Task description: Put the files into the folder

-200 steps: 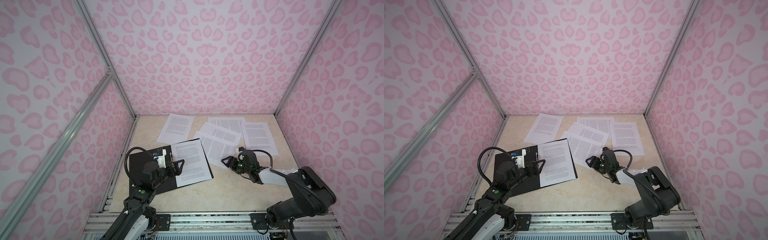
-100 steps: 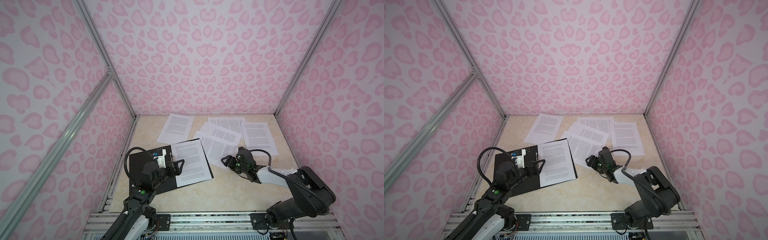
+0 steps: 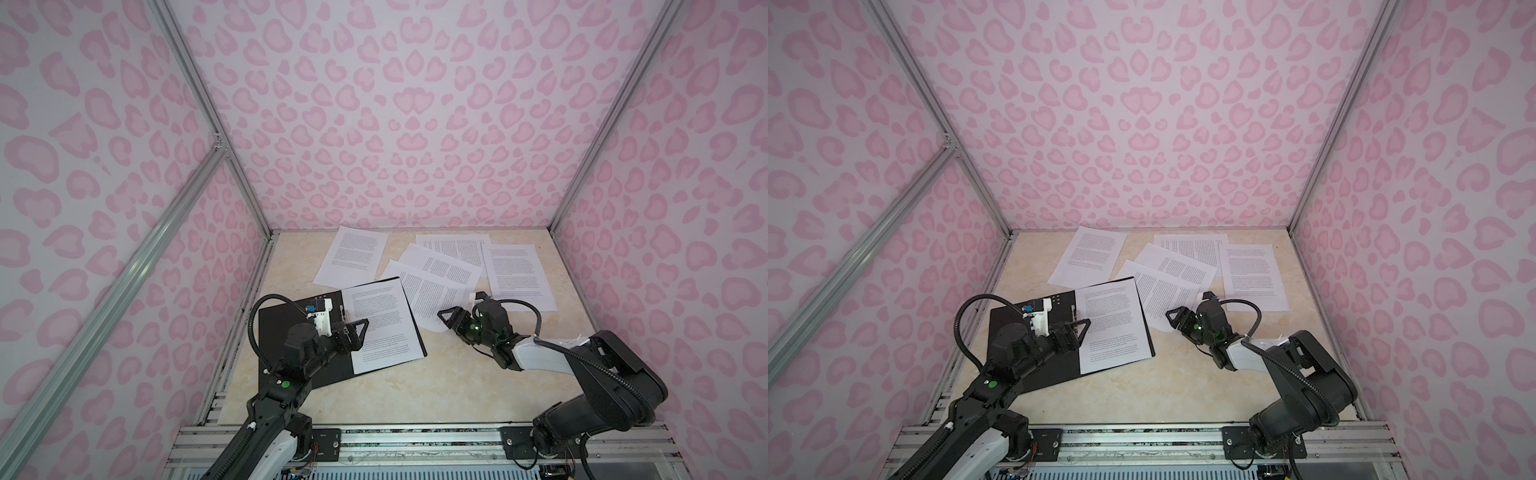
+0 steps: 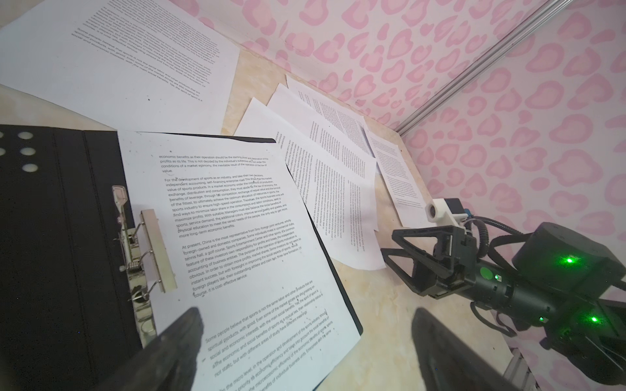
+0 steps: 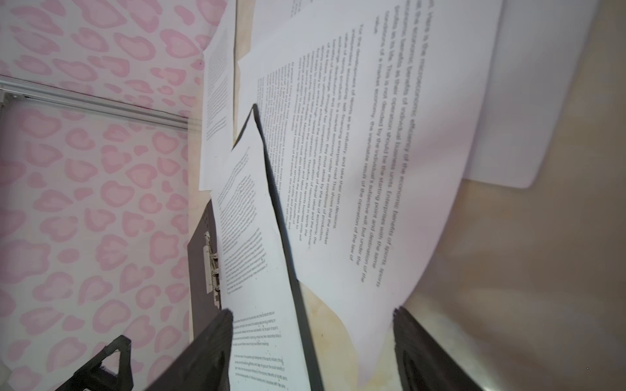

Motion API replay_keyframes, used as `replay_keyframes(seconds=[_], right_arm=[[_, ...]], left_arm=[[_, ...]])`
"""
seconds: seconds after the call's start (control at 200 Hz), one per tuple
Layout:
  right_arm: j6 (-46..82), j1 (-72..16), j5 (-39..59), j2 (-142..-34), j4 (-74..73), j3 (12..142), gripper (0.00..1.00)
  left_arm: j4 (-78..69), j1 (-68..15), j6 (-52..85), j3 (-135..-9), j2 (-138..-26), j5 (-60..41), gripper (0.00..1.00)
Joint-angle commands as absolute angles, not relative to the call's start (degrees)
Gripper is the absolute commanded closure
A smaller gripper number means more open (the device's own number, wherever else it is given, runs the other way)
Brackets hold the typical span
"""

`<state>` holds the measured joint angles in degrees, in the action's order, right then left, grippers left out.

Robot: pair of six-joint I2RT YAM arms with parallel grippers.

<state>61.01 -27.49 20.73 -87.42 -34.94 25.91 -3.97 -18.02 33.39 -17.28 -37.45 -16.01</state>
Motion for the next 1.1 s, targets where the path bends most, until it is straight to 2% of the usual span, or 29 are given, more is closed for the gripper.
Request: replay_keyframes(seconds=[0.0, 0.145, 0.255, 0.63, 0.79, 0.87, 0.985, 1.1], right_arm=[[61.49, -27.54, 22.41, -87.65, -42.42, 25.60, 0.26], [60.84, -27.57, 21.97, -88.24, -42.88, 26.59, 0.26], [61.48, -27.85, 18.66, -89.22, -33.34, 28.57, 0.26], [71.02, -28.85, 16.28, -94.14, -43.44, 23.52, 0.27], [73.36, -28.85, 16.68, -97.29, -51.31, 22.14, 0.34], [74.36, -28.81, 16.76, -99.26, -55.19, 21.71, 0.43], [76.56, -28.79, 15.99, -102.03, -60.45, 20.80, 0.50], [77.82, -28.76, 14.60, -103.56, -63.01, 20.48, 0.52]], left_arm=[[-5.71, -18.02, 33.40, -17.84, -37.40, -15.82, 0.03], [-5.73, -18.04, 33.40, -17.80, -37.44, -15.74, 0.03], [-5.71, -18.04, 33.31, -17.84, -37.53, -15.65, 0.03], [-5.80, -18.02, 33.27, -17.84, -37.79, -15.56, 0.03], [-5.77, -18.02, 33.31, -17.84, -37.79, -15.56, 0.03], [-5.76, -18.02, 33.26, -17.82, -37.79, -15.47, 0.03], [-5.71, -18.02, 33.22, -17.82, -37.79, -15.47, 0.03], [-5.71, -18.03, 33.22, -17.84, -37.77, -15.46, 0.03]])
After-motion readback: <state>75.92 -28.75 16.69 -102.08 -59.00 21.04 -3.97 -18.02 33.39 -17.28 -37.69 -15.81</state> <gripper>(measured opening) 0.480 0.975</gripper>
